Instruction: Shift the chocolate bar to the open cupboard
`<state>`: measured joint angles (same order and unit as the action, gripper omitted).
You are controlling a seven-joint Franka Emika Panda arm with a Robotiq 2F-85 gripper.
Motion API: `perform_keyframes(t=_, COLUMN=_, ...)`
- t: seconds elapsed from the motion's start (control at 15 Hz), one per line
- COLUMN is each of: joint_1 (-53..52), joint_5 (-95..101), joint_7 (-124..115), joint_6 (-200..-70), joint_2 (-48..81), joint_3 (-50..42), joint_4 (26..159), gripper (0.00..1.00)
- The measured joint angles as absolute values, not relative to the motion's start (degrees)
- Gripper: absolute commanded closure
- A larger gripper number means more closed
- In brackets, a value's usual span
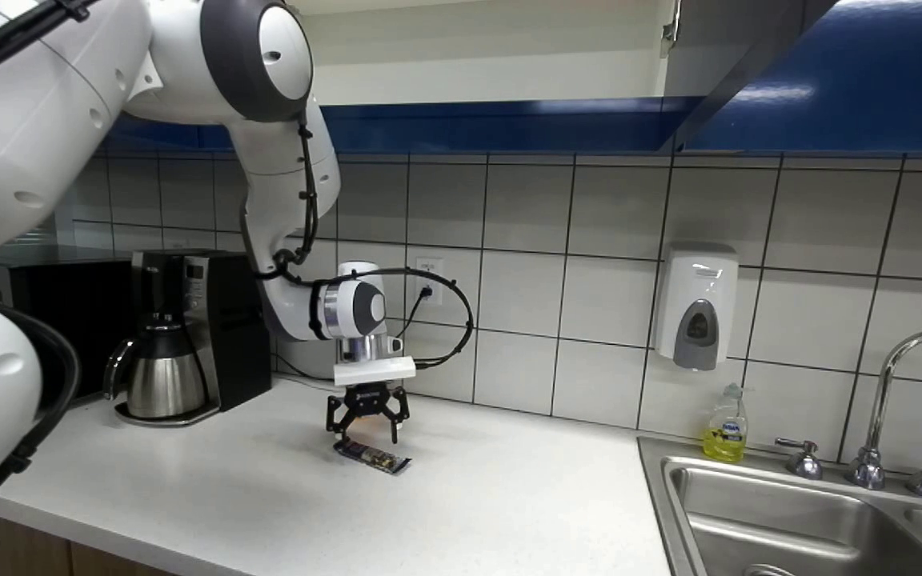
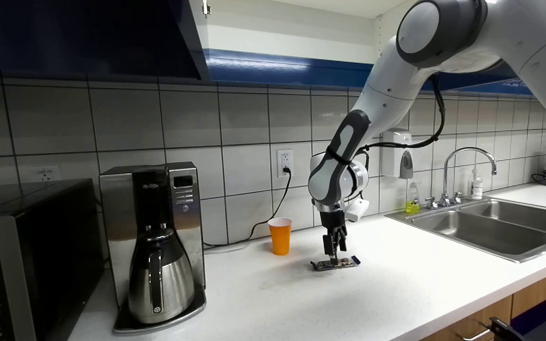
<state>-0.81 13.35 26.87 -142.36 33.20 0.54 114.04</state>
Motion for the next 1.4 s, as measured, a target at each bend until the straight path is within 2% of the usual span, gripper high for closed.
perform_keyframes(t=1.4, joint_1=0.55, joint_5=17.62, joint_7=44.54, joint_6=-145.62, joint_2=35.17, joint_3=2.42, joint_4=114.12, gripper=0.0)
